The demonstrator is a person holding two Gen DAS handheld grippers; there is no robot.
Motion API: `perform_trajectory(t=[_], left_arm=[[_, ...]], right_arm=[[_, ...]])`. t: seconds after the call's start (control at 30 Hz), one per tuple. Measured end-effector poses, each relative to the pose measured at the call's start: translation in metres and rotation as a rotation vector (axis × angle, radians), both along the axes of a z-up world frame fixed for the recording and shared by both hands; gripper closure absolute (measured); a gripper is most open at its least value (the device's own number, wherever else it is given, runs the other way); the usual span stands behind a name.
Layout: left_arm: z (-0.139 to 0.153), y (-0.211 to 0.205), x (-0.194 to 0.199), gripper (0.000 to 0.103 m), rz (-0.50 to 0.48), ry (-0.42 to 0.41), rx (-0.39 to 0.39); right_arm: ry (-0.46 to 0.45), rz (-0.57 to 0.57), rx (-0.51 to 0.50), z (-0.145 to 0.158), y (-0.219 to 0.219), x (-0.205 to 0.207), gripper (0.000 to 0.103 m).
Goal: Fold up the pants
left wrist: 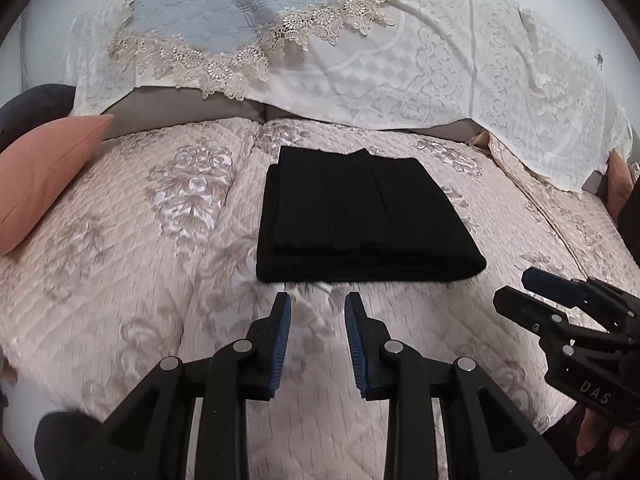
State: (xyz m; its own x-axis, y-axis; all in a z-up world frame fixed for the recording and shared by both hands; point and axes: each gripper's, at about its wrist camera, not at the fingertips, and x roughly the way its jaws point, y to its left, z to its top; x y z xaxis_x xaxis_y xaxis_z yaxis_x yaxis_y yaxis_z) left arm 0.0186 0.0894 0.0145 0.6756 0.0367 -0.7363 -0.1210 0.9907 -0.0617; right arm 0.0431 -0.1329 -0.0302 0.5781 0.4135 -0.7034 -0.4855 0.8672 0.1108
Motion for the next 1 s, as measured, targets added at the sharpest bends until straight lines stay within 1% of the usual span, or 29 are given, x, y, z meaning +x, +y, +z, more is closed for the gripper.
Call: perform_trajectory(t=[0.27,0.5,0.6,1.0], left_arm=[[-0.008,-0.009,-0.01,0.073,-0.014,0.03,0.002],[-0.011,-0.013,-0.013,0.073,-0.018,0.042,0.008],[-0.014,-0.012,-0.012,0.073,-0.023,0.055,-0.003],[-0.014,-0.014,-0.01,0.073,-0.025,0.059,-0.004]], right_arm=[[0.017,0.0,-0.034,-0.008,0.002,-0.012,0.056],[0.032,0.0,-0.041,-0.013,0.005,-0.014,0.056],[0.027,0.003,-0.044,-0.013,0.006,-0.015,0.056],[0.038,0.013,-0.046,-0.016,0.01,-0.013,0.056]])
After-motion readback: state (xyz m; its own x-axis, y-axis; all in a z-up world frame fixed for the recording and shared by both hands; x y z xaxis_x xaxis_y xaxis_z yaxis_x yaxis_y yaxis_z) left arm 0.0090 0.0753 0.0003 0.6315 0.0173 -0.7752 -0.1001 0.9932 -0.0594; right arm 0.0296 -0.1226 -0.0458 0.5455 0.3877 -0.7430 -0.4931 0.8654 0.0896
